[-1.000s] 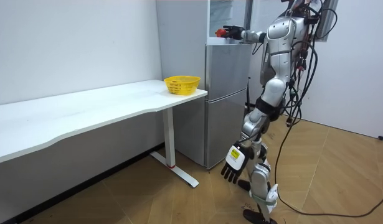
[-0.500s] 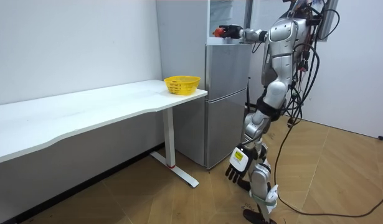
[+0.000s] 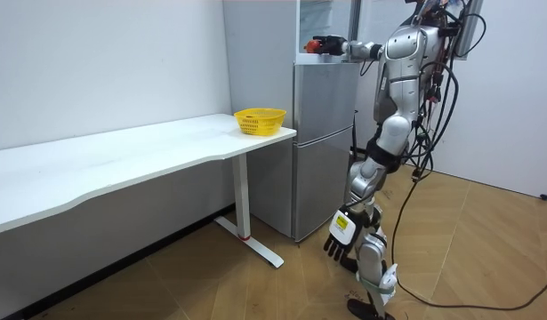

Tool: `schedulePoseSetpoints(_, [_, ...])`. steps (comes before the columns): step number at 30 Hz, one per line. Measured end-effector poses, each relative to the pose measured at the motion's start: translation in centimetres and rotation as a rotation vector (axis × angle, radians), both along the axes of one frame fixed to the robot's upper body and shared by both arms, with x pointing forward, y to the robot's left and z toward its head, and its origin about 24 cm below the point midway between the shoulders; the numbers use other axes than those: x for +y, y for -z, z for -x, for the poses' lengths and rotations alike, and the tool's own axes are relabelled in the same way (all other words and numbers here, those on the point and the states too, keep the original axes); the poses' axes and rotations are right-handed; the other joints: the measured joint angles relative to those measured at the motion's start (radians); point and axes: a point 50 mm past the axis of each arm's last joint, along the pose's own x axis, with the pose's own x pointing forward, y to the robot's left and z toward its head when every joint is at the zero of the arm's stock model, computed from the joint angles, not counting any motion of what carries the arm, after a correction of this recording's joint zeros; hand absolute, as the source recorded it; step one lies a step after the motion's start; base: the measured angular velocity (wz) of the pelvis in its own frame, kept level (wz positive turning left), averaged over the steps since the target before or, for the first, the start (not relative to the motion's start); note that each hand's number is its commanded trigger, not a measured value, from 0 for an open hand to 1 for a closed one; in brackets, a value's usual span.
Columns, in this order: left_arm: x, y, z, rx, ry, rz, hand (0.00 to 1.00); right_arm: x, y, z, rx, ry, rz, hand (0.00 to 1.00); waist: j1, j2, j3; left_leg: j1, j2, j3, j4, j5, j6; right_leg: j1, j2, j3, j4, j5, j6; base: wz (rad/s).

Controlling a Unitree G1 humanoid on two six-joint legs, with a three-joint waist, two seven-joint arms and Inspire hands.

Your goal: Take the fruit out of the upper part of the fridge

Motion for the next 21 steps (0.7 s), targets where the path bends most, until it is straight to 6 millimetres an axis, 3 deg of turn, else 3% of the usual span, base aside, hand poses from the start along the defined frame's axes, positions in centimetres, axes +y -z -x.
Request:
schedulePoseSetpoints(3, [0.0, 0.0, 0.0, 0.0, 0.0, 0.0, 0.0, 0.0, -0.01, 0.0, 0.0, 0.0, 0.0, 0.0, 0.0, 0.0, 0.0, 0.0, 0.0, 0.0, 0.0, 0.0, 0.0, 0.0, 0.0, 0.0, 0.0, 0.0, 0.0, 0.0])
schedulePoseSetpoints(4, [0.0, 0.0, 0.01, 0.0, 0.0, 0.0, 0.0, 0.0, -0.01, 0.0, 0.0, 0.0, 0.0, 0.36, 0.0, 0.0, 0.0, 0.0, 0.0, 0.0, 0.0, 0.0, 0.0, 0.0, 0.0, 0.0, 0.0, 0.0, 0.0, 0.0])
schedulePoseSetpoints(5, [0.0, 0.0, 0.01, 0.001, 0.0, 0.0, 0.0, 0.01, -0.01, 0.0, 0.0, -0.001, 0.0, 0.94, 0.0, 0.0, 0.0, 0.0, 0.0, 0.0, 0.0, 0.0, 0.0, 0.0, 0.0, 0.0, 0.0, 0.0, 0.0, 0.0])
schedulePoseSetpoints(6, [0.0, 0.0, 0.02, 0.001, 0.0, 0.0, 0.0, 0.01, -0.01, -0.01, 0.0, -0.001, 0.0, 1.0, 0.0, 0.0, 0.0, 0.0, 0.0, 0.0, 0.0, 0.0, 0.0, 0.0, 0.0, 0.0, 0.0, 0.0, 0.0, 0.0])
schedulePoseSetpoints(21, [-0.02, 0.03, -0.06, 0.002, 0.001, 0.001, 0.0, 0.5, -0.88, -0.6, -0.004, -0.007, 0.074, 1.0, 0.023, -0.003, 0.0007, 0.001, 0.001, -0.008, 0.003, 0.0, 0.0, 0.001, 0.0, -0.002, 0.0, -0.002, 0.0, 0.01])
